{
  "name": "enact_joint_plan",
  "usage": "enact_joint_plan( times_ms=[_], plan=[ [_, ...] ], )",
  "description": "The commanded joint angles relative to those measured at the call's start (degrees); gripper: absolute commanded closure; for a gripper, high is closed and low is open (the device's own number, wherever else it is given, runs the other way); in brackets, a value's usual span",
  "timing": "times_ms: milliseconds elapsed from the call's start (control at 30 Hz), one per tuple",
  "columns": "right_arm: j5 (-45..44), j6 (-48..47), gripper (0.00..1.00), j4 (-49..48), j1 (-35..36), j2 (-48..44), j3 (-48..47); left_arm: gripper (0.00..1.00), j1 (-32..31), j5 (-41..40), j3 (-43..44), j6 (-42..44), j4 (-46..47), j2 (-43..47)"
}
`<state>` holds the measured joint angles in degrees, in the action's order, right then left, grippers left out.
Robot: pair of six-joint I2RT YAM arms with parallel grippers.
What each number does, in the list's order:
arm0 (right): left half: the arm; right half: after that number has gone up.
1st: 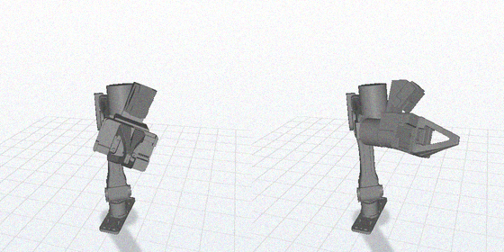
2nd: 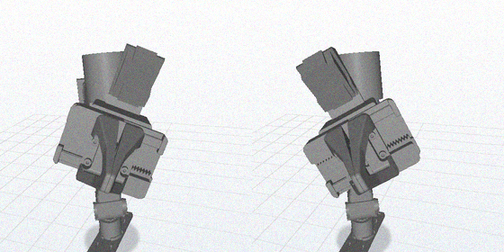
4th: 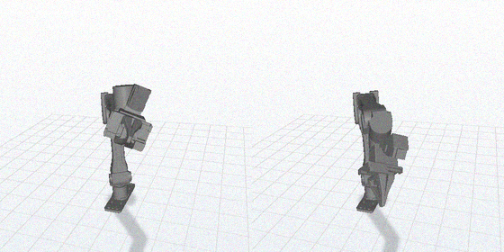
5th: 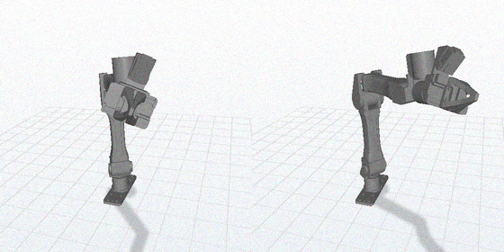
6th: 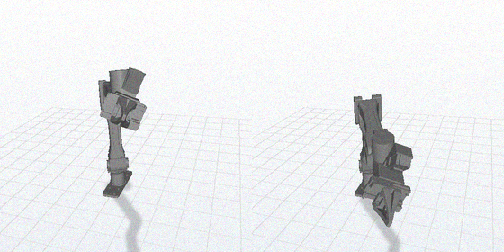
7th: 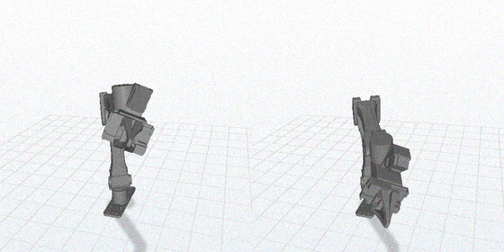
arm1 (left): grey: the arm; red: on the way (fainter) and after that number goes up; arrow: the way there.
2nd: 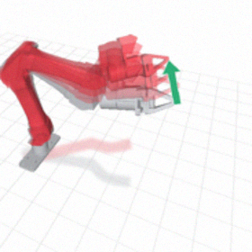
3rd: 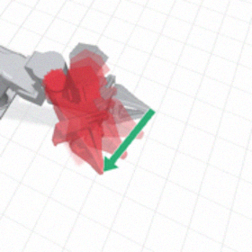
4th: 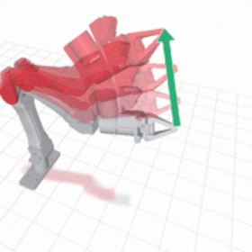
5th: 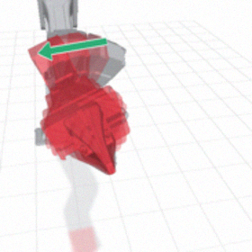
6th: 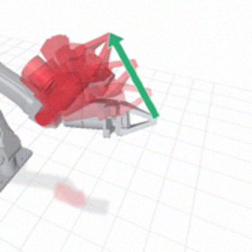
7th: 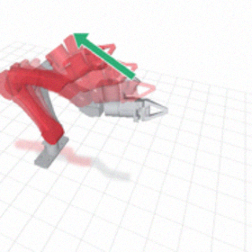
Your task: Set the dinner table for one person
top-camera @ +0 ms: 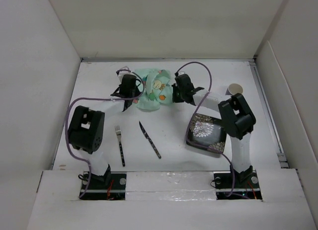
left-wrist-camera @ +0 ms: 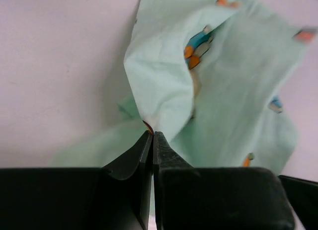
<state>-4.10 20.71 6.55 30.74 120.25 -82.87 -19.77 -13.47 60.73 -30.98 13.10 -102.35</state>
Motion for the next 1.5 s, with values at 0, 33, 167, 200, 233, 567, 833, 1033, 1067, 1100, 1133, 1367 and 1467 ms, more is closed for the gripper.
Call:
enact_joint_plan(
  times_ms=[0,33,167,200,233,567,833,1033,1067,1100,1133,1367,1467],
  plan=[
    [-1.9,-0.9,1.00,-6.0,1.2,-10.2,5.5,1.00,0.0,0.6,-1.8,-1.0,4.7,12.1],
    [-2.1,-0.9,1.00,-7.8,1.9,-11.7,6.8,1.00,0.0,0.7,-2.3,-1.3,4.6,13.7],
    [-1.4,-0.4,1.00,-9.1,2.9,-23.6,13.9,1.00,0.0,1.3,-4.1,-1.5,4.2,21.0],
    [-0.9,-0.4,1.00,-9.1,3.7,-26.3,15.1,1.00,0.0,0.6,-4.4,-1.6,3.5,24.0],
    [-1.1,-0.4,1.00,-9.1,3.7,-28.8,16.8,1.00,0.0,0.3,-4.7,-1.8,3.4,25.5],
    [10.5,3.6,1.00,-5.5,-3.0,-46.0,10.1,1.00,7.4,5.2,1.5,-5.1,4.2,31.4],
    [8.6,-5.8,0.74,-1.1,6.5,-35.0,10.2,1.00,14.3,17.0,11.2,-6.1,-0.4,21.4],
    [13.5,-6.7,0.46,-6.0,13.5,-20.9,12.8,1.00,14.8,16.7,14.0,-5.8,-1.5,19.6],
    [11.8,-5.8,0.44,-8.4,13.5,-18.1,12.6,1.00,14.8,16.8,14.9,-5.5,-2.4,19.3],
    [10.3,-5.0,0.42,-8.8,14.1,-16.6,11.9,1.00,14.8,16.7,16.0,-5.1,-3.1,19.1],
    [8.5,-4.5,0.38,-8.9,14.1,-15.1,10.0,1.00,14.8,17.0,17.1,-4.5,-3.9,19.1],
    [5.6,-3.8,0.33,-4.1,11.3,-4.8,1.3,1.00,14.8,16.5,16.4,-3.2,-5.5,21.2],
    [7.4,-3.7,0.32,-7.9,11.3,-3.3,1.0,1.00,14.8,16.8,14.9,-3.6,-4.7,21.6]
  ],
)
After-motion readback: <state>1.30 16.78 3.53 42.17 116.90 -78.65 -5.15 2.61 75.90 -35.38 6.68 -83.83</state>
